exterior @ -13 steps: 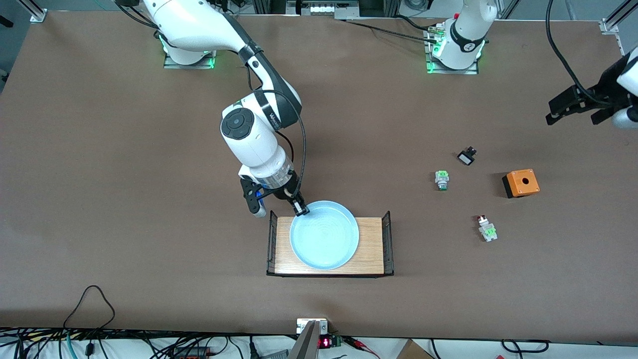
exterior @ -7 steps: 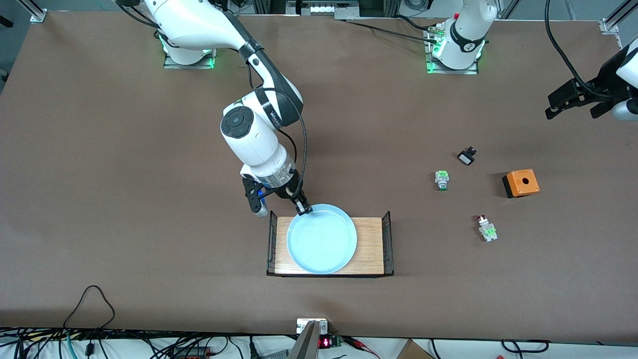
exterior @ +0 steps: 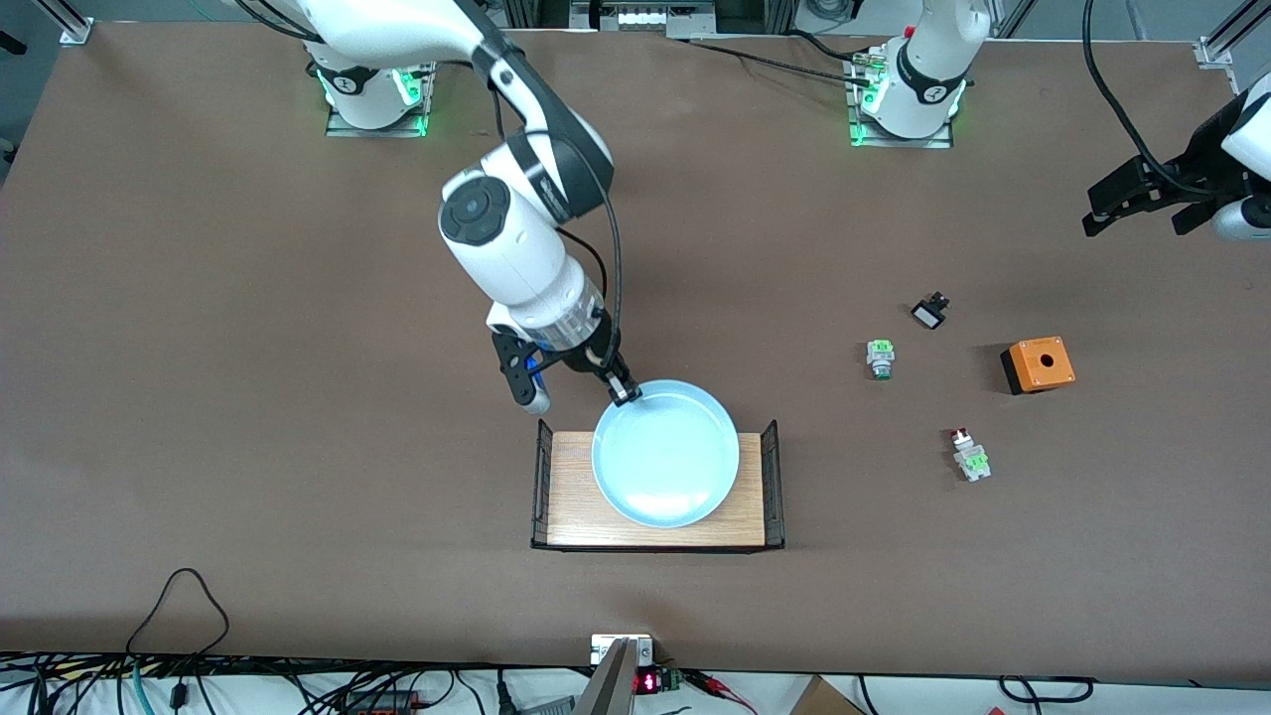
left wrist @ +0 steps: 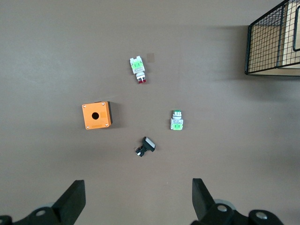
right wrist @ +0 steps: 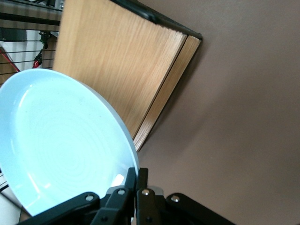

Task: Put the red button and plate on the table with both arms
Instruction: 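Lift the plate off the tray and carry it away with the right gripper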

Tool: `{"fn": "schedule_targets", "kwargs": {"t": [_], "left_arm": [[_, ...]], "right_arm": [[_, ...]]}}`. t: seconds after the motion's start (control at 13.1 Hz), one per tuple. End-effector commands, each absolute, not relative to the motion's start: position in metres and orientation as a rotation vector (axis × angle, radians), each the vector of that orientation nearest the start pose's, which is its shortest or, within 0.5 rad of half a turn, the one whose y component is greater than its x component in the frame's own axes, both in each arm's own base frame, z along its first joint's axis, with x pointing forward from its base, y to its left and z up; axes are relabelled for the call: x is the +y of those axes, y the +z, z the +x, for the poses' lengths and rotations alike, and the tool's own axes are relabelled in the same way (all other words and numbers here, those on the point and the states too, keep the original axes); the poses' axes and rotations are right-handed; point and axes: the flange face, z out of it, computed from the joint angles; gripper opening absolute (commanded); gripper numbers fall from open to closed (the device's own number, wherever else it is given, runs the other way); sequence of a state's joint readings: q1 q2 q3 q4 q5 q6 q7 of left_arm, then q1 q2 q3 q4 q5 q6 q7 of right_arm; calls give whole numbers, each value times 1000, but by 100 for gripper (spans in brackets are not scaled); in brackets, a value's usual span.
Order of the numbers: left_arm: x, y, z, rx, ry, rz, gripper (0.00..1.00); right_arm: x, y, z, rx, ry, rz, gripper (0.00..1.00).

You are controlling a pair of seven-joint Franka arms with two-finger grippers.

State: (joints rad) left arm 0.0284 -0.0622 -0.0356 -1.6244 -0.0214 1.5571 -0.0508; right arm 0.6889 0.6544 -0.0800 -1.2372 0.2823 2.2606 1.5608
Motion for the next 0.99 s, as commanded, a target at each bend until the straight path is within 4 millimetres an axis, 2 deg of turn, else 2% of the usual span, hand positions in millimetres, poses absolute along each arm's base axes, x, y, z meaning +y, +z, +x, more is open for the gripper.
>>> {"fn": "schedule_targets", "kwargs": {"t": [0.0,0.23,0.31,0.38,0.61,0.69,0.84,0.92], "left_arm": [[-5,632,529,-53,21,-3132,100],[-9,627,536,-48,-7,-3144,100],[-11,623,542,-44,-31,-3148,100],[-13,617,550,-40,-45,-3152,100],[-13,608,560,-35,-72,-3152,100],[-13,607,561,-33,-70,-3152,100],[-4,608,558,-56,-55,-3147,100],[-1,609,557,-66,-48,-3147,100]], "right_arm": [[443,464,627,1393,49,-2348,0],[415,491,636,1417,48,-2337,0],[404,492,640,1434,57,-2345,0],[393,501,642,1419,55,-2360,0],[369,503,649,1370,70,-2431,0],[357,515,651,1338,61,-2432,0],[318,514,656,1338,154,-2490,0],[292,515,659,1272,213,-2543,0]]}}
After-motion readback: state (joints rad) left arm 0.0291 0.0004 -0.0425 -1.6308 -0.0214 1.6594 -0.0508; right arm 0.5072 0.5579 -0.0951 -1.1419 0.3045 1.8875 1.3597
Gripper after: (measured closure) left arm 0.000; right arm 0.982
